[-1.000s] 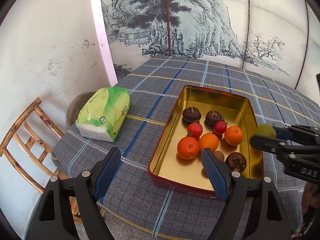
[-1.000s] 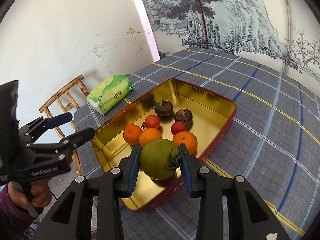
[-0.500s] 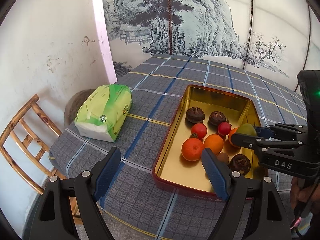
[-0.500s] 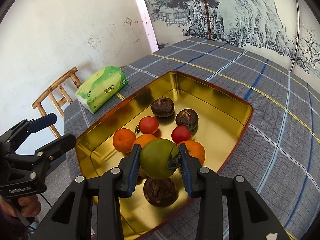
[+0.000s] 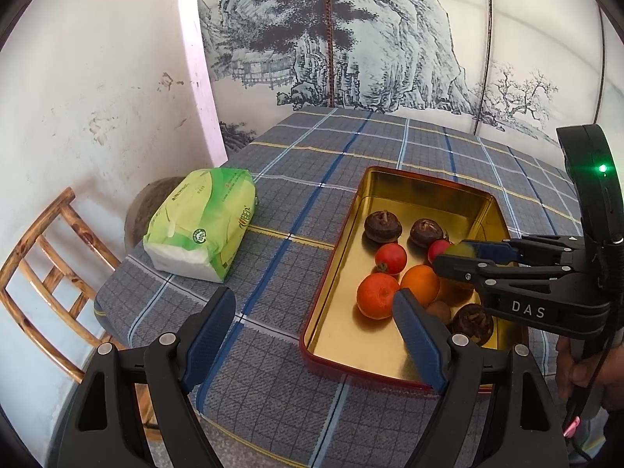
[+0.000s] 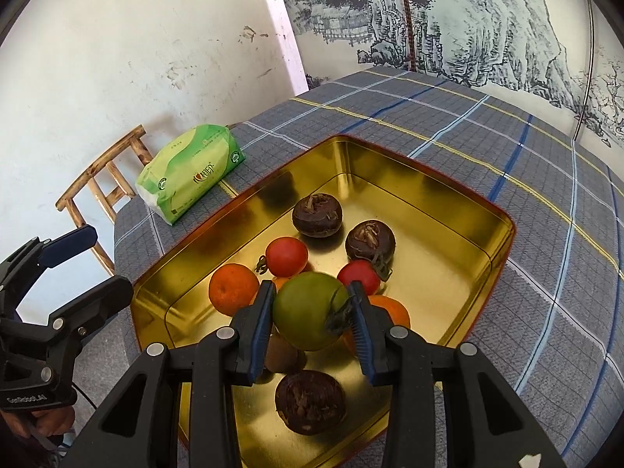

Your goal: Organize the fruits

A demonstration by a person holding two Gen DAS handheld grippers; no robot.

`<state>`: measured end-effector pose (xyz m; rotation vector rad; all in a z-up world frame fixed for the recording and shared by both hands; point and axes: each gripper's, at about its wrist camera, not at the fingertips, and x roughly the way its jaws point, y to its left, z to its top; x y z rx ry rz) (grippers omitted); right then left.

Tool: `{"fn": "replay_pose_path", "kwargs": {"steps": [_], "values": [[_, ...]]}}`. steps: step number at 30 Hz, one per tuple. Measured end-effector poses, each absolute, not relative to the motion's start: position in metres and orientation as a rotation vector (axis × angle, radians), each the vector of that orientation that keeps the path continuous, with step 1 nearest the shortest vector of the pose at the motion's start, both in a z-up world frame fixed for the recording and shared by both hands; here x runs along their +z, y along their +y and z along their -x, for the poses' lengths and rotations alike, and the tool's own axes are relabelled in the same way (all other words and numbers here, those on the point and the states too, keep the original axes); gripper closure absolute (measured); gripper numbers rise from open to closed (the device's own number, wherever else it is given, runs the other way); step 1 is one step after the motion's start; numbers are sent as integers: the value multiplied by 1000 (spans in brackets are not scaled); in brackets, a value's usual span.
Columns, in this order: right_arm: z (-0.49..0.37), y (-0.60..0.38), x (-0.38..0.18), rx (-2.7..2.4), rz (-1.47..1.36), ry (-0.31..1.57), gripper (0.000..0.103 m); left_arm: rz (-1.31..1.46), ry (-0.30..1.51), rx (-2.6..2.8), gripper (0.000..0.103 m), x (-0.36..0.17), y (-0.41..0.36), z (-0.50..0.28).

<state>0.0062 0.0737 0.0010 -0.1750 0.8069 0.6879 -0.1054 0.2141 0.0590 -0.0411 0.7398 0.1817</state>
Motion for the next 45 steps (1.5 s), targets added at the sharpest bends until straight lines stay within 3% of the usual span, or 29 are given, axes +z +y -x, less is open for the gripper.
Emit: {"fn": "replay_pose_path", "kwargs": {"steps": [16, 26, 34, 39, 43, 45], "values": [[16, 74, 30, 690, 184, 669, 66, 32, 728, 176, 20, 61, 208, 103], [63, 47, 58, 640, 180, 504, 37, 54, 666, 191, 20, 78, 208, 116], [90, 19, 70, 611, 160, 450, 34, 30, 600, 209, 19, 102, 196, 132], [108, 7, 72, 560, 162, 397, 31, 25, 523, 238, 6, 122, 190, 148], [127, 2, 77, 494, 173, 312, 12, 66, 435, 251, 2, 143, 193, 165], [137, 0, 81, 477, 181, 275, 10, 86, 394, 240, 2, 153, 195, 173]]}}
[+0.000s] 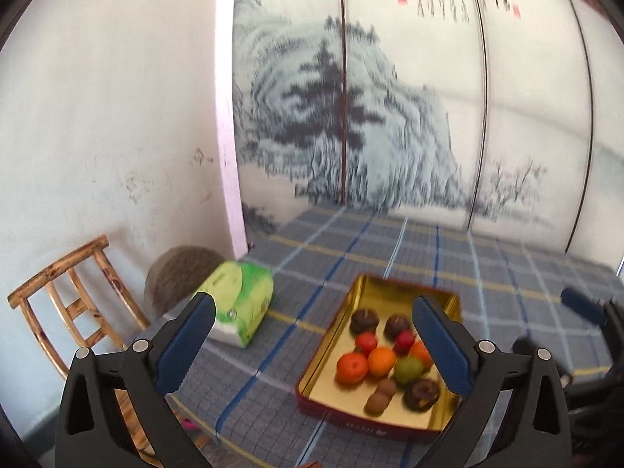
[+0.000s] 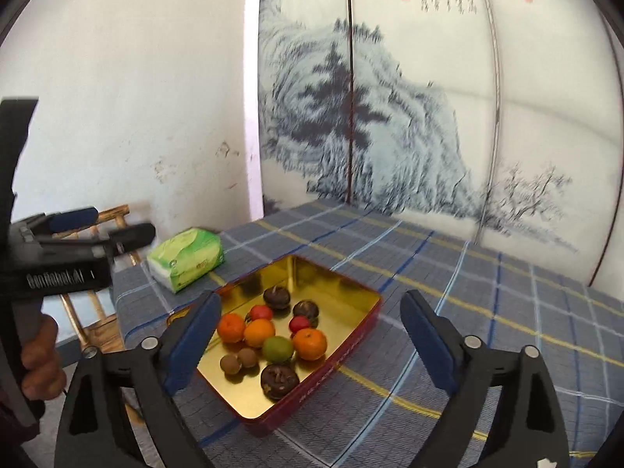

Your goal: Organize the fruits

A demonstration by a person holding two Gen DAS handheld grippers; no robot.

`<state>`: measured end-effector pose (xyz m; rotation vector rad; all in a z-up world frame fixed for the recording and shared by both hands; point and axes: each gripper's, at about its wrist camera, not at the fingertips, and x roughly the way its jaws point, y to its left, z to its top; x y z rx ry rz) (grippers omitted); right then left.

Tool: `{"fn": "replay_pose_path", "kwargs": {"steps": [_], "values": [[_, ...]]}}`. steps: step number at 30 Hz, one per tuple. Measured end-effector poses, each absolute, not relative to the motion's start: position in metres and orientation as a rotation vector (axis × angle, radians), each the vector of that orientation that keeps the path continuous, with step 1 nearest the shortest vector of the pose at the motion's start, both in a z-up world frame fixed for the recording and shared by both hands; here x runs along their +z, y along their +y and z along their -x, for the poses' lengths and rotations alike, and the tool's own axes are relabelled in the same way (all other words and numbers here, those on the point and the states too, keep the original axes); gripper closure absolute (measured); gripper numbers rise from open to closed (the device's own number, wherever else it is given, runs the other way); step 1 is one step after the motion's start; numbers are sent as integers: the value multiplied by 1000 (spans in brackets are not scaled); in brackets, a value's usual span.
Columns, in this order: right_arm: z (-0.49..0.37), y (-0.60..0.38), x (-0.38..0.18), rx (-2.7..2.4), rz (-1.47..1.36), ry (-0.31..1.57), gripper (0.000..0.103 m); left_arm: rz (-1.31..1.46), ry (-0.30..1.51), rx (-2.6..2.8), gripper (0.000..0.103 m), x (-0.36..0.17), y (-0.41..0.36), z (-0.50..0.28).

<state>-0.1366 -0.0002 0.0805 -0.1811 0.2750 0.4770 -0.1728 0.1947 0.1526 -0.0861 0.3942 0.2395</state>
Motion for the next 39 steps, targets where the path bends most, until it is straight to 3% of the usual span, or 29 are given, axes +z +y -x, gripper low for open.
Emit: {"fn": "replay_pose_path", "kwargs": {"steps": [10, 39], "values": [[152, -6, 96, 446, 177, 205, 4, 88, 316, 195, 0, 179, 184, 192], [162, -16, 102, 416, 166, 183, 2, 132, 285, 158, 0, 191, 173, 207]]}}
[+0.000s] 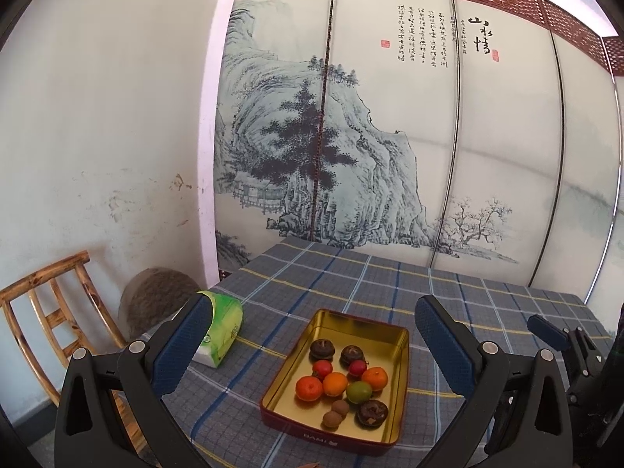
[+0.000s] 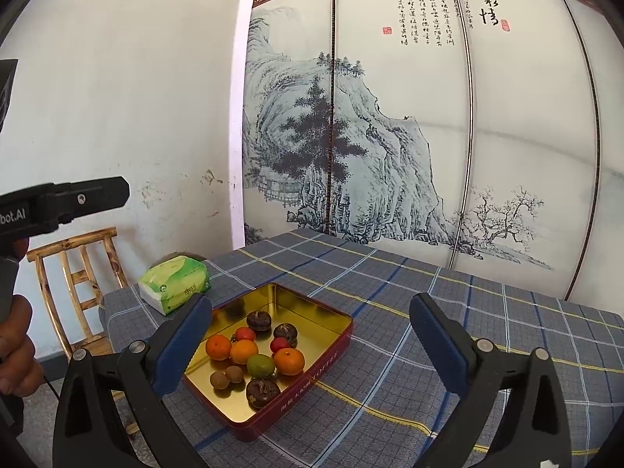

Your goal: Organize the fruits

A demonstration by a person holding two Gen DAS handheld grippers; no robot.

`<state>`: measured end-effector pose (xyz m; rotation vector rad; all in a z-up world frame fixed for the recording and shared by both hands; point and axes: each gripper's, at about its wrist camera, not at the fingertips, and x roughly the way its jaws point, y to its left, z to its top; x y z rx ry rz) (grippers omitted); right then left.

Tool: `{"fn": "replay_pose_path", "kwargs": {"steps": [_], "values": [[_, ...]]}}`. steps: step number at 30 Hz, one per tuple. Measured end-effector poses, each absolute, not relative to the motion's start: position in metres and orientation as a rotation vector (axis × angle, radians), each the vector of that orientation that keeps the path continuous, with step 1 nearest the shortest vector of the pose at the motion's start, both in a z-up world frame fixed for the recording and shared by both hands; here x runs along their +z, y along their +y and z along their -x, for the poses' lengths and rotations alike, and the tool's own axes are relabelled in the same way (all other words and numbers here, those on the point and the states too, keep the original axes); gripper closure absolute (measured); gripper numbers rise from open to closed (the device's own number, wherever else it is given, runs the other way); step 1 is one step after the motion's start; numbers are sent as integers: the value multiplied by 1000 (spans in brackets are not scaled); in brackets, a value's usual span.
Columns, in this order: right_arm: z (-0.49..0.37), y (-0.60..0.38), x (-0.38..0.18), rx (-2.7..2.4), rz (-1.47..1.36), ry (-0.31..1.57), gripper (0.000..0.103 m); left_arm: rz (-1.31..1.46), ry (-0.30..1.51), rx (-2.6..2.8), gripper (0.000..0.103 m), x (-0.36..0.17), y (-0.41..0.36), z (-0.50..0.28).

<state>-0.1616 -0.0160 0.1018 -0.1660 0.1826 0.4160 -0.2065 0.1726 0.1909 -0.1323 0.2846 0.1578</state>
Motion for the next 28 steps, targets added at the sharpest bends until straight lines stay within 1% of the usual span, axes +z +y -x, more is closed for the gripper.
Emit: {"fn": "replay_pose_path", "kwargs": {"steps": [7, 14, 19, 21, 23, 28], "values": [[161, -19, 101, 416, 171, 200, 2, 113, 292, 162, 0, 189, 168, 204], [140, -51, 79, 363, 176, 300, 2, 93, 342, 168, 0, 180, 163, 192], [105, -116, 48, 235, 206, 447, 1, 56, 380, 173, 0, 173, 154, 184], [86, -150, 34, 185, 204, 532, 1, 59, 401, 171, 0, 171, 151, 181], [67, -189, 21, 95, 184, 614, 1, 70, 426, 163, 0, 169, 149, 177], [35, -274, 0, -50, 86, 729, 1, 65, 496, 168, 0, 163, 142, 168]]}}
